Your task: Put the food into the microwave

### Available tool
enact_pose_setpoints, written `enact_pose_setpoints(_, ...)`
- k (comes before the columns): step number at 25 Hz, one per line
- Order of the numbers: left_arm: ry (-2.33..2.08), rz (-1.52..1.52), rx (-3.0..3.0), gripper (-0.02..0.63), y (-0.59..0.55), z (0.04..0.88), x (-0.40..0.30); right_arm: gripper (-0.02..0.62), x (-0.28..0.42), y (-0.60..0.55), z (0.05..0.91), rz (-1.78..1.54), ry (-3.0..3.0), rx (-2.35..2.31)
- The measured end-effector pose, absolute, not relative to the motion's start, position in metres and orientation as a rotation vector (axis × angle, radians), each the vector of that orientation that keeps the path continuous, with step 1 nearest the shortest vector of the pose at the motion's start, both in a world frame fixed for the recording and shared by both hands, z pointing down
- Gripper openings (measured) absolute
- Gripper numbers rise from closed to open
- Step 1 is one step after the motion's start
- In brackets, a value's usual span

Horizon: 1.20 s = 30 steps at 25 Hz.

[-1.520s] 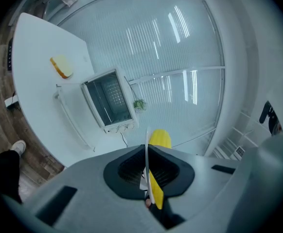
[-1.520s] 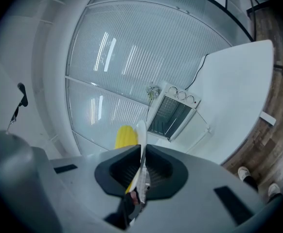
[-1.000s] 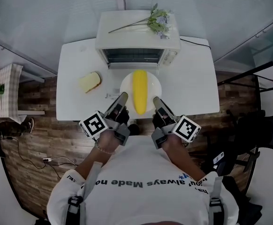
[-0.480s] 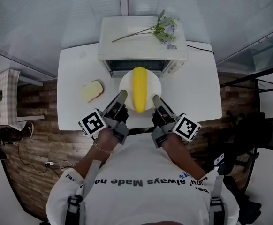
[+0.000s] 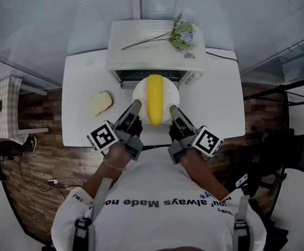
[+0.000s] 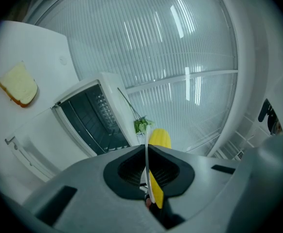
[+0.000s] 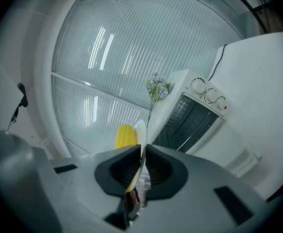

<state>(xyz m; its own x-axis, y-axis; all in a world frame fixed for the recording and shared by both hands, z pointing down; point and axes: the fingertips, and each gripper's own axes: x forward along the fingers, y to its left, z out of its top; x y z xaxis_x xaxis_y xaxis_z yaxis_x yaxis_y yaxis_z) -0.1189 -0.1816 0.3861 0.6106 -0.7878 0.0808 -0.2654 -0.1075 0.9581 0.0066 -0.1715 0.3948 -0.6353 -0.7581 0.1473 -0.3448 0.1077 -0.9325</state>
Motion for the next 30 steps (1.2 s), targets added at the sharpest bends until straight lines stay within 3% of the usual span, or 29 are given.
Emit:
enact_pose_setpoints(11, -0.907, -0.593, 1.642, 0.018, -0.184, 0.379, -0.086, 0.032, 0.039, -0.179, 0.389, -1.561, 2.043, -1.042)
enact_pose_setpoints(30, -0.931, -0.555, 1.603, 0.018, -0.182, 0.402, -0.089, 0.031, 0.038, -0.178, 0.41, -1.628, 2.025, -1.055)
